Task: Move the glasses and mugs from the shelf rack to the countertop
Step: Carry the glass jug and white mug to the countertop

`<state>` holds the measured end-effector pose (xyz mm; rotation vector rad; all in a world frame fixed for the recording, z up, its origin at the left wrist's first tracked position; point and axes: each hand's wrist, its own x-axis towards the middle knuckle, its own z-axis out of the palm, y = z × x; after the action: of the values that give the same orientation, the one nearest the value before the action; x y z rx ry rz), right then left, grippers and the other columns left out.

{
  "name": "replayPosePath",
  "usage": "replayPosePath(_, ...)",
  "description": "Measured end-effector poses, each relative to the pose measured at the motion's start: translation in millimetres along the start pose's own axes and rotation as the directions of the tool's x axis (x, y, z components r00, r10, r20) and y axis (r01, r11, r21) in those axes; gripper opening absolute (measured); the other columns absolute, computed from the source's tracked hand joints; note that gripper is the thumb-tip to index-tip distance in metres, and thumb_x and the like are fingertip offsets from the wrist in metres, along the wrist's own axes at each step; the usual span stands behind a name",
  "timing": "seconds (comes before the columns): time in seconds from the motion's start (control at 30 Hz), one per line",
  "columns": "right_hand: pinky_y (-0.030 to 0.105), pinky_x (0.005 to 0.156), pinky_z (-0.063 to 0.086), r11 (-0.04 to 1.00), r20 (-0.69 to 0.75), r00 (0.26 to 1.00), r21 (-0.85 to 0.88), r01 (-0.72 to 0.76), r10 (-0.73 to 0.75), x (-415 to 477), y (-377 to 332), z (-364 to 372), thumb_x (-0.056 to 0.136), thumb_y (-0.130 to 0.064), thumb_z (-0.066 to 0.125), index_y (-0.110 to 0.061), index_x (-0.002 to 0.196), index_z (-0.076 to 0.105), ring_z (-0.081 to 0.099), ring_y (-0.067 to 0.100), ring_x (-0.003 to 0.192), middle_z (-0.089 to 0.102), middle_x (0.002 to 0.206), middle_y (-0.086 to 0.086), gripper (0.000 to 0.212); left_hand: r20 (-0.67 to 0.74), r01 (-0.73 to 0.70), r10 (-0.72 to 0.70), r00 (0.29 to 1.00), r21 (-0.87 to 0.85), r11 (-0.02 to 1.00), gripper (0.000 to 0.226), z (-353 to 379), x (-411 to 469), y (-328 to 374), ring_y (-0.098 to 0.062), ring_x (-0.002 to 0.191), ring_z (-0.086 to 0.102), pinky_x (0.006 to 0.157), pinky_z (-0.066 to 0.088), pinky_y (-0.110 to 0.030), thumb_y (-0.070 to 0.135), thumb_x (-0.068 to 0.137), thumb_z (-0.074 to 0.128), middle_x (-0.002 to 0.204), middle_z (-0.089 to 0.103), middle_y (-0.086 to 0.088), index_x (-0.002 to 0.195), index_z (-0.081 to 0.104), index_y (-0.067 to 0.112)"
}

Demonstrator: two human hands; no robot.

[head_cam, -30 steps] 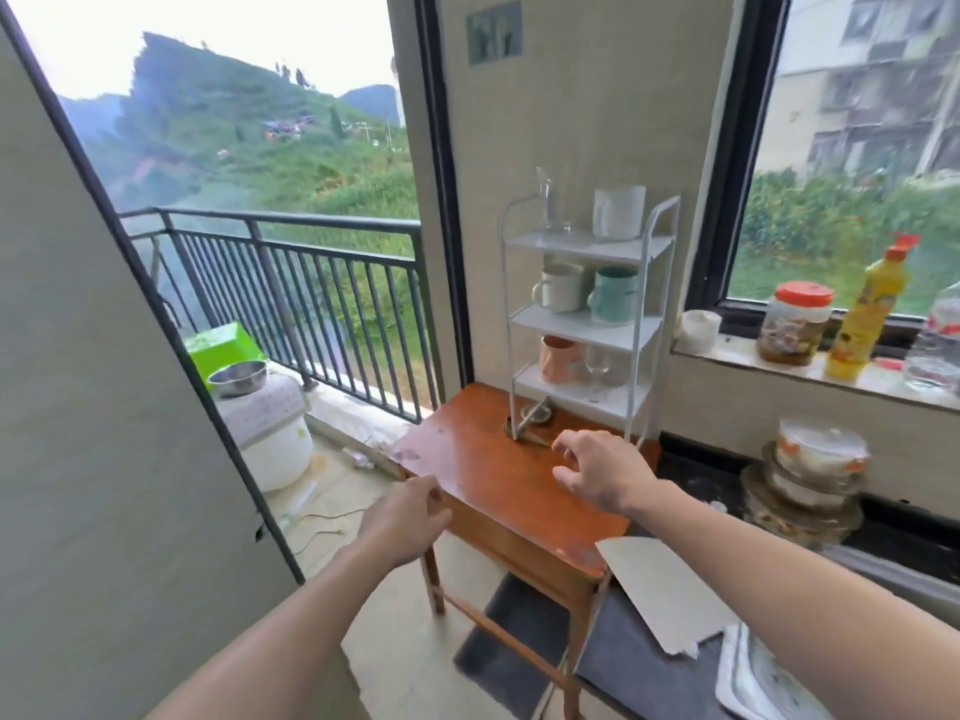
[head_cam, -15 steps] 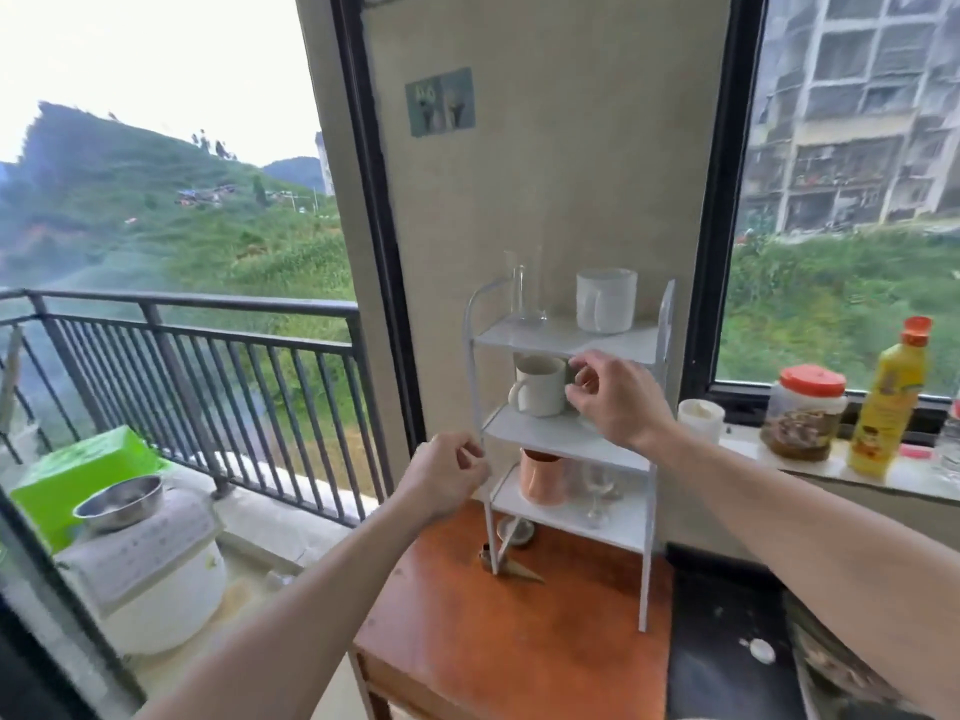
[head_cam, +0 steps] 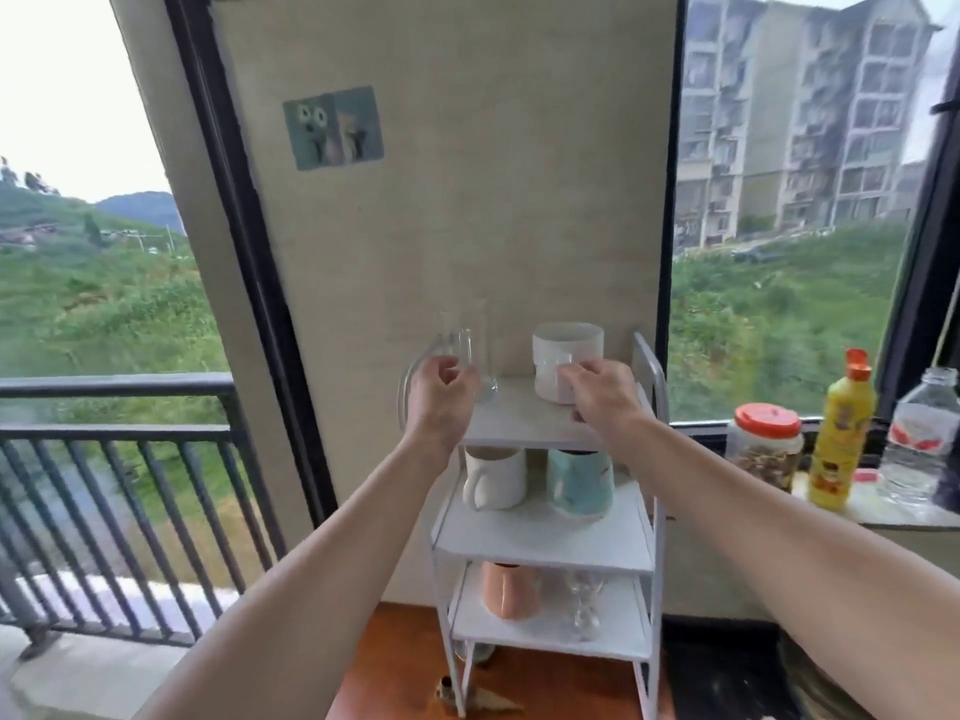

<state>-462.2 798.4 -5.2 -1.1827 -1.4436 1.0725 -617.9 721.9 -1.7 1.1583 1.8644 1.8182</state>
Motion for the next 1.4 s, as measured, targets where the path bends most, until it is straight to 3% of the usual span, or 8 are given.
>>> replayPosePath(0.1,0.035,0.065,0.041,0.991,-0.015,0.997,0.109,-0.078,0.08,9.7,-1.6,7.9,0.082,-0.02,0.06,0.008,0.086,0.068,0.05,0.023,0.073,0.059,0.076,0.009,0.03,0.056,0.033,-0.027,0.998,-0.109,0.993,0.009,5.7,20.0,-3.1,-0.016,0.059,0.044,0.052,0.036,-0.017,0.023,0.085,0.057,0.067,0.05,0.001,0.081,0.058,0.016)
replayPosePath(0.2,0.028,0.061,0.042,0.976,-0.002,0.993,0.185,-0.117,0.119,15.1,-2.4,12.0,0.083,-0.019,0.06,-0.008,0.071,0.068,0.062,0.021,0.069,0.073,0.067,0.004,0.018,0.126,0.116,-0.086,0.988,-0.252,0.961,0.024,6.2,35.7,-2.8,-0.018,0.062,0.051,0.064,0.039,-0.03,0.025,0.089,0.054,0.072,0.063,-0.01,0.069,0.06,0.013)
replayPosePath(0.27,0.025,0.055,0.04,0.971,-0.032,0.993,0.215,-0.104,0.114,16.0,-0.2,15.1,0.086,-0.019,0.059,-0.012,0.069,0.067,0.063,0.022,0.07,0.071,0.059,0.001,0.02,0.159,0.164,-0.121,0.98,-0.298,0.94,0.025,6.8,44.6,-3.1,-0.016,0.056,0.052,0.063,0.038,-0.031,0.029,0.091,0.052,0.073,0.069,-0.014,0.075,0.063,0.012)
replayPosePath(0.37,0.027,0.055,0.038,0.978,-0.089,0.992,0.197,-0.075,0.094,13.0,2.5,17.7,0.087,-0.023,0.058,-0.012,0.068,0.066,0.056,0.023,0.069,0.065,0.059,0.003,0.023,0.209,0.199,-0.128,0.97,-0.368,0.908,0.028,7.9,51.3,-4.9,-0.016,0.048,0.051,0.058,0.037,-0.028,0.03,0.093,0.051,0.05,0.061,-0.003,0.089,0.066,0.006)
replayPosePath(0.57,0.023,0.048,0.034,0.988,-0.149,0.988,0.15,-0.027,0.05,-12.2,-2.4,4.9,0.09,-0.022,0.058,-0.01,0.07,0.067,0.049,0.017,0.055,0.057,0.058,0.004,0.025,0.229,0.145,-0.049,0.972,-0.424,0.894,0.035,0.4,49.7,-9.4,-0.014,0.037,0.036,0.045,0.032,-0.026,0.033,0.097,0.048,0.036,0.04,0.006,0.076,0.061,0.007)
replayPosePath(0.97,0.026,0.055,0.037,0.971,0.054,0.998,0.234,-0.051,0.04,-112.0,0.8,-65.2,0.1,-0.022,0.052,-0.01,0.08,0.066,0.05,0.014,0.057,0.056,0.063,0.002,0.027,0.32,0.228,-0.049,0.946,-0.55,0.803,0.03,-27.4,-31.6,15.7,-0.012,0.037,0.024,0.043,0.025,-0.028,0.012,0.085,0.048,0.043,0.033,0.005,0.057,0.041,0.016)
replayPosePath(1.23,0.028,0.055,0.033,0.93,0.079,0.986,0.33,-0.163,0.145,-225.0,49.4,-197.4,0.1,-0.024,0.05,-0.014,0.079,0.062,0.05,0.012,0.054,0.054,0.052,-0.007,0.026,0.596,0.414,-0.061,0.801,-0.477,0.775,0.034,11.3,-178.3,11.9,-0.013,0.036,0.02,0.039,0.028,-0.025,0.016,0.084,0.044,0.039,0.023,0.005,0.051,0.037,0.019)
replayPosePath(1.4,0.029,0.055,0.032,0.941,-0.067,0.97,0.268,-0.207,0.232,-303.9,93.9,-303.1,0.099,-0.025,0.052,-0.015,0.08,0.065,0.048,0.012,0.056,0.053,0.055,-0.006,0.025,0.816,0.597,-0.06,0.575,-0.369,0.712,0.033,74.6,-282.1,2.9,-0.012,0.034,0.019,0.037,0.025,-0.024,0.019,0.085,0.043,0.039,0.022,0.005,0.052,0.036,0.018)
